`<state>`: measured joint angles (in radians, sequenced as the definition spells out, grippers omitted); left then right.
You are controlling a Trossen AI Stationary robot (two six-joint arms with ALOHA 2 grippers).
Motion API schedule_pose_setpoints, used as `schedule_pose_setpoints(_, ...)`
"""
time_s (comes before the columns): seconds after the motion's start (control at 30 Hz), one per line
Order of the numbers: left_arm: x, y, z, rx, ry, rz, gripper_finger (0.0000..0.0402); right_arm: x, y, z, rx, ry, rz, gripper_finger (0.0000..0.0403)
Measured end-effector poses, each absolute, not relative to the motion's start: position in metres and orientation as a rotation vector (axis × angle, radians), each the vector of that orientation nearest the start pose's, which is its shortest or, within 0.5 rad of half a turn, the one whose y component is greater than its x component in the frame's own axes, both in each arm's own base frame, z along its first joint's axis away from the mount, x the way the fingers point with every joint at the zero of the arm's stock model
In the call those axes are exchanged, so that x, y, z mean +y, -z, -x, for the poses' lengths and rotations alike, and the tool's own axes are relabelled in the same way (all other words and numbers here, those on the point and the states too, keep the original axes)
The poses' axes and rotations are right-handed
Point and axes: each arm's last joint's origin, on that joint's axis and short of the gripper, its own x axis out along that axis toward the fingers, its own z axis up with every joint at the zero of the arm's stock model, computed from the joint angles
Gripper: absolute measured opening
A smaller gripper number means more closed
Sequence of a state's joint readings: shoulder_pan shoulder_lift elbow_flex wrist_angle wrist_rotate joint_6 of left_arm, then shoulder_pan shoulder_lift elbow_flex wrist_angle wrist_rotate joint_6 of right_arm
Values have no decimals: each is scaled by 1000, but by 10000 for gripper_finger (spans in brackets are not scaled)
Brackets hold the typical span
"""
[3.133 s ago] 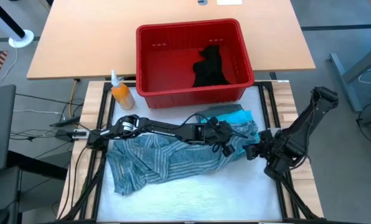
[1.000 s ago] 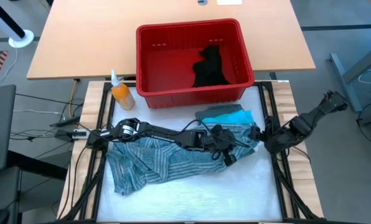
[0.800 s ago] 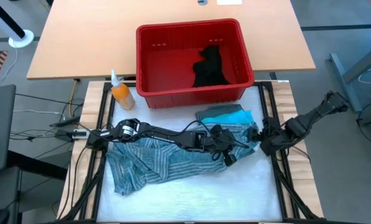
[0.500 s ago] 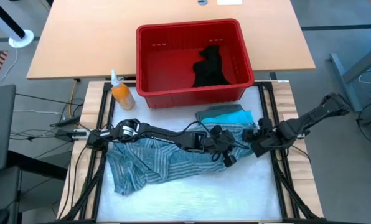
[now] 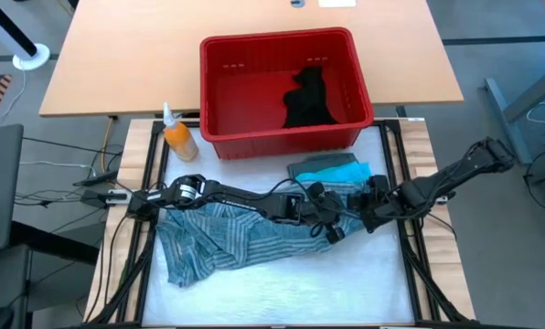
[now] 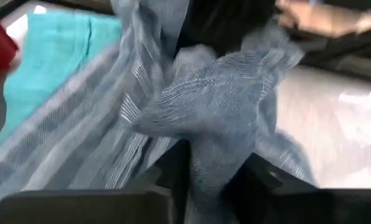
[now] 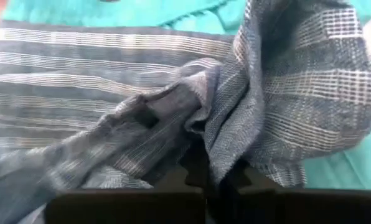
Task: Fold Laundry from Bin
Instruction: Fold the blue patterned polo shirt
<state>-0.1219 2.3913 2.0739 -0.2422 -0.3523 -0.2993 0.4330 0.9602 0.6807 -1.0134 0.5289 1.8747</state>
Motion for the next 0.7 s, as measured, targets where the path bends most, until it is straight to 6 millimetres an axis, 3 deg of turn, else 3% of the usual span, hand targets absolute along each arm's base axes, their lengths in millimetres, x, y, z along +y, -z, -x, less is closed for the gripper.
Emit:
schedule_pose_setpoints(0.13,-56,-215,-534,592,-314,135,126,45,-225,-133,636,991,-1061,28)
schedule_pose_setpoints(0.37,-55,-266,-513,585,-281,64,190,42,-229,-127,619,973,-1041,22)
schedule_pose_setpoints(0.57,-60,-300,-490,629,-184,14,205,42,-229,-129,617,976,-1038,22)
schedule_pose_setpoints(0.7,-60,-300,-479,686,-153,9,206,44,-230,-132,587,947,-1069,22)
